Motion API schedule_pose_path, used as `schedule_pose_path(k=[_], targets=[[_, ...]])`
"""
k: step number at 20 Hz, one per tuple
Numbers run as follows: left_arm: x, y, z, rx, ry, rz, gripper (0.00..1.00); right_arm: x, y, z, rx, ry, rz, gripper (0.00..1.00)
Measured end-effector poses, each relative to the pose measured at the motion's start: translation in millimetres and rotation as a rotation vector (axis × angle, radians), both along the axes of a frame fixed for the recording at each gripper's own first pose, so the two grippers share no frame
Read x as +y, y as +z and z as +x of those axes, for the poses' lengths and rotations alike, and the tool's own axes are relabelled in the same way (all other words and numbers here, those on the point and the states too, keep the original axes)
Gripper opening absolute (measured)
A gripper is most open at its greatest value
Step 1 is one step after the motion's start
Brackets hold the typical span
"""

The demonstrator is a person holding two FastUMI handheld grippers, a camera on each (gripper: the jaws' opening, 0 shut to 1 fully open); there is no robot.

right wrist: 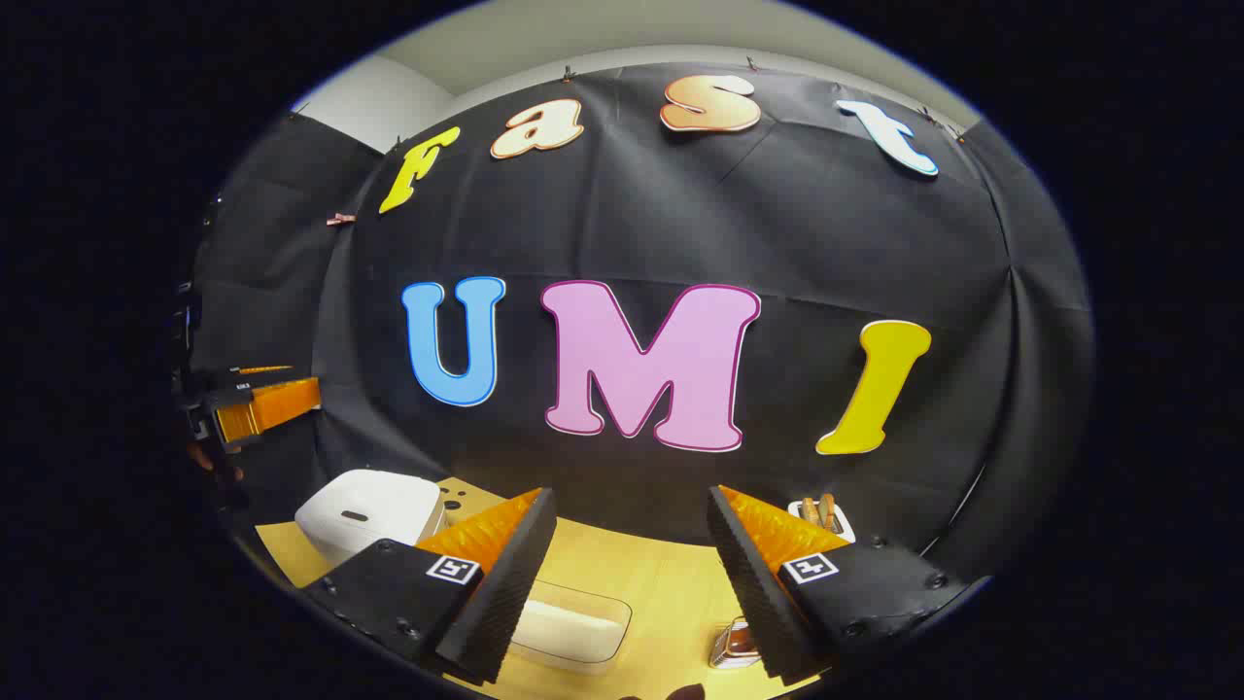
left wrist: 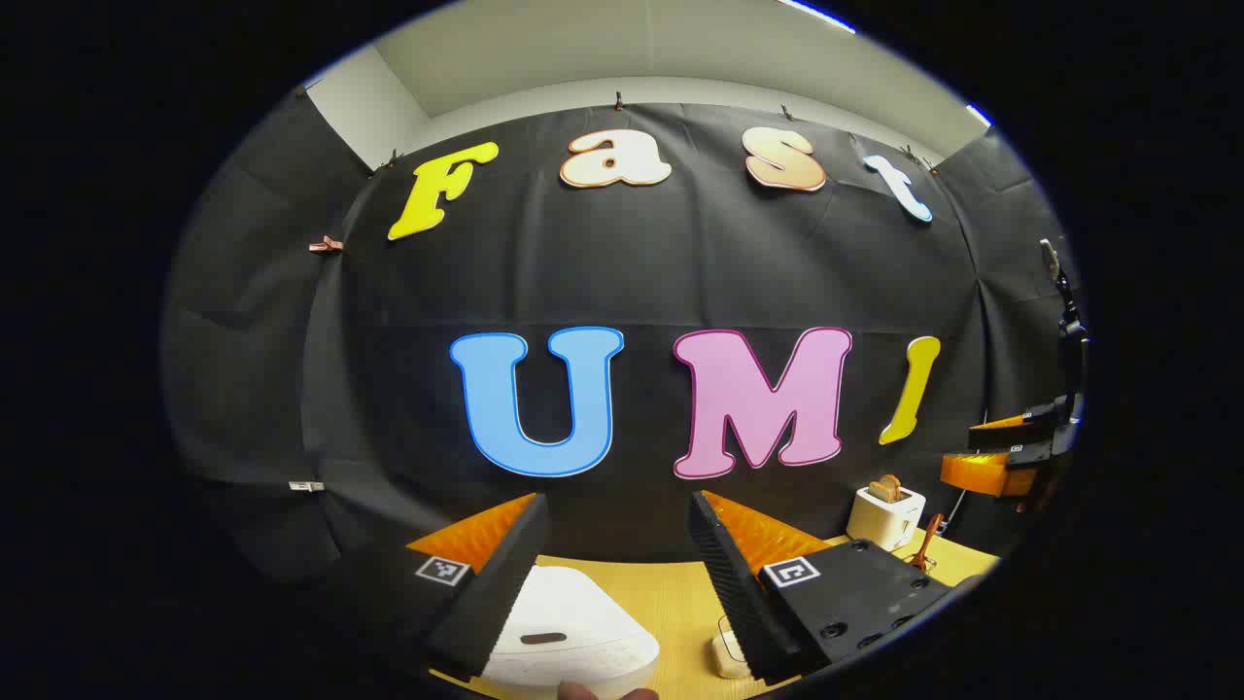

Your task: Close the left gripper, press the button to open the rice cooker; take a wooden spoon from the chopstick holder with the right hand, scoop a spoonful of rice and pour it into the rice cooker, then put the wooden spoon back into the chopstick holder.

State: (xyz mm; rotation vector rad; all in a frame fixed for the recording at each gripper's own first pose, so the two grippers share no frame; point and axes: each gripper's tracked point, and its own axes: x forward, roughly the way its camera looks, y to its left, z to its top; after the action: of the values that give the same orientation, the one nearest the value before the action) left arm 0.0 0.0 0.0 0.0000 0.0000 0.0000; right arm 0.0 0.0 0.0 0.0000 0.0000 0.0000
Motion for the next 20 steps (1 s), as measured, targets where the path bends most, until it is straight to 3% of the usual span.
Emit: schedule_pose_path(k=[20], targets=[[19.3, -6.9, 3.2, 0.024, -0.017, 0.001, 0.94, -4.9, 7.2, -15.6, -0.029, -0.068, -0.015, 0.97]])
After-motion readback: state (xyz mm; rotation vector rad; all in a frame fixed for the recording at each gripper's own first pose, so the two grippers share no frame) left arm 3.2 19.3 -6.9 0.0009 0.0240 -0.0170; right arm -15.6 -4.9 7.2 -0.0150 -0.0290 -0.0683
